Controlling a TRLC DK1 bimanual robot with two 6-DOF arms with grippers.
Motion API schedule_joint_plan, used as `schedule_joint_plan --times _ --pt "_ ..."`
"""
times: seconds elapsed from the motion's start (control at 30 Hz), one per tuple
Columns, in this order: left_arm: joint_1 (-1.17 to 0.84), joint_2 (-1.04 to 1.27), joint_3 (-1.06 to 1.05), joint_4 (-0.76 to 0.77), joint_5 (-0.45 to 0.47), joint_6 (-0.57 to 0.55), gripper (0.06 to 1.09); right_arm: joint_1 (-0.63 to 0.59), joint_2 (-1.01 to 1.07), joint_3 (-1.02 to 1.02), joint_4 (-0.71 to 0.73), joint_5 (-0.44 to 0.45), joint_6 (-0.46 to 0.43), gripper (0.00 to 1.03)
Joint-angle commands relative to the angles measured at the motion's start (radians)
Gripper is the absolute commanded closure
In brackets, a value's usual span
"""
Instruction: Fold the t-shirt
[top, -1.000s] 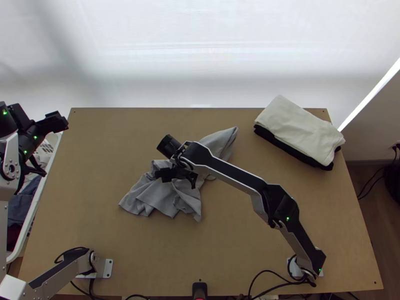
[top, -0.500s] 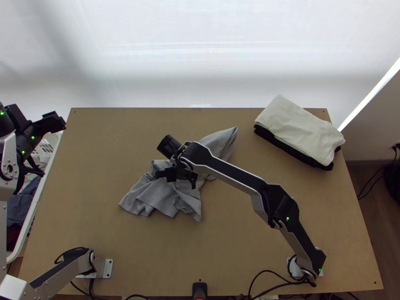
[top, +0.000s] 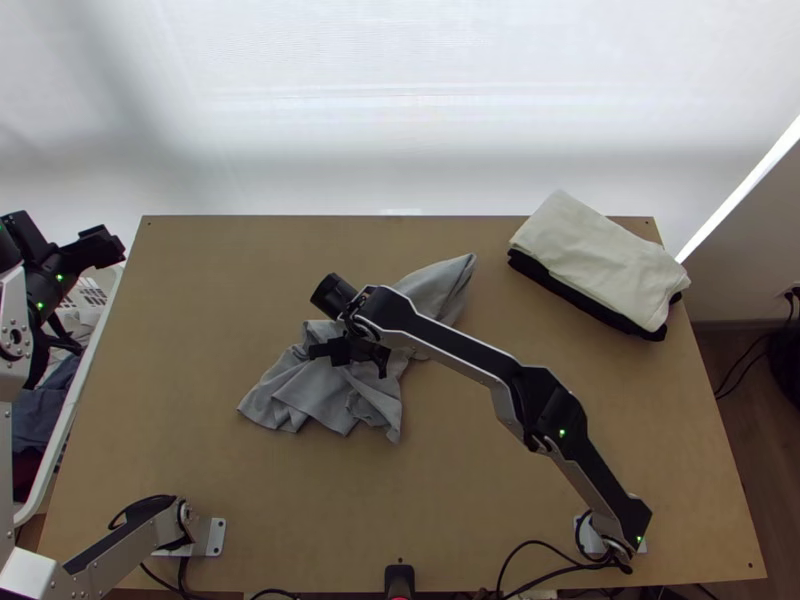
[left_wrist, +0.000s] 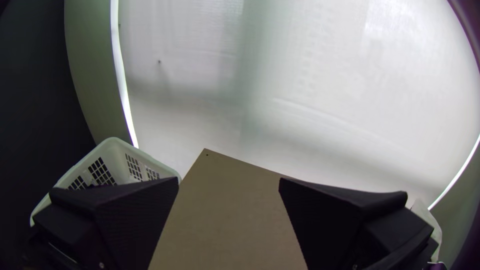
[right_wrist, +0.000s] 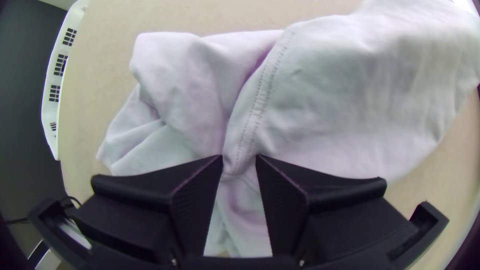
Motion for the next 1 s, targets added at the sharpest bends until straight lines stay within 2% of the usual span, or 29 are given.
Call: schedule_joint_plan --times 0.0,0.03,0.07,0.13,0.23,0.43,0.57,0.7,0.97 --pt "0.011 -0.020 -0.015 0.007 0.012 0.016 0.11 0.003 0.031 0.033 -0.012 -0.002 0.003 0.61" --pt "0.011 -0.020 -0.015 0.007 0.012 0.016 0.11 0.005 0.031 0.032 -0.012 -0.002 0.001 0.62" --pt "0.011 -0.020 -0.015 0.007 0.012 0.016 0.11 0.005 0.029 0.032 -0.012 -0.002 0.001 0.69" --pt "0.011 -0.020 -0.015 0.007 0.012 0.017 0.11 0.003 0.026 0.035 -0.012 0.001 0.001 0.94" --pt "0.011 -0.019 -0.015 0.011 0.012 0.016 0.11 -0.005 0.013 0.039 -0.012 -0.001 0.000 0.95" --pt "0.008 -0.020 -0.030 0.013 0.035 0.014 0.11 -0.038 -0.096 0.047 -0.035 -0.001 -0.080 0.97" --pt "-0.020 -0.016 -0.045 0.013 0.043 0.008 0.11 -0.098 -0.167 0.052 -0.035 -0.001 -0.082 1.00" --pt "-0.069 -0.014 -0.110 0.013 0.095 0.019 0.11 -0.172 -0.227 0.050 -0.035 0.004 -0.083 1.00" --pt "-0.217 -0.020 -0.170 0.013 0.095 0.022 0.11 -0.299 -0.342 0.056 0.017 0.019 -0.088 1.00"
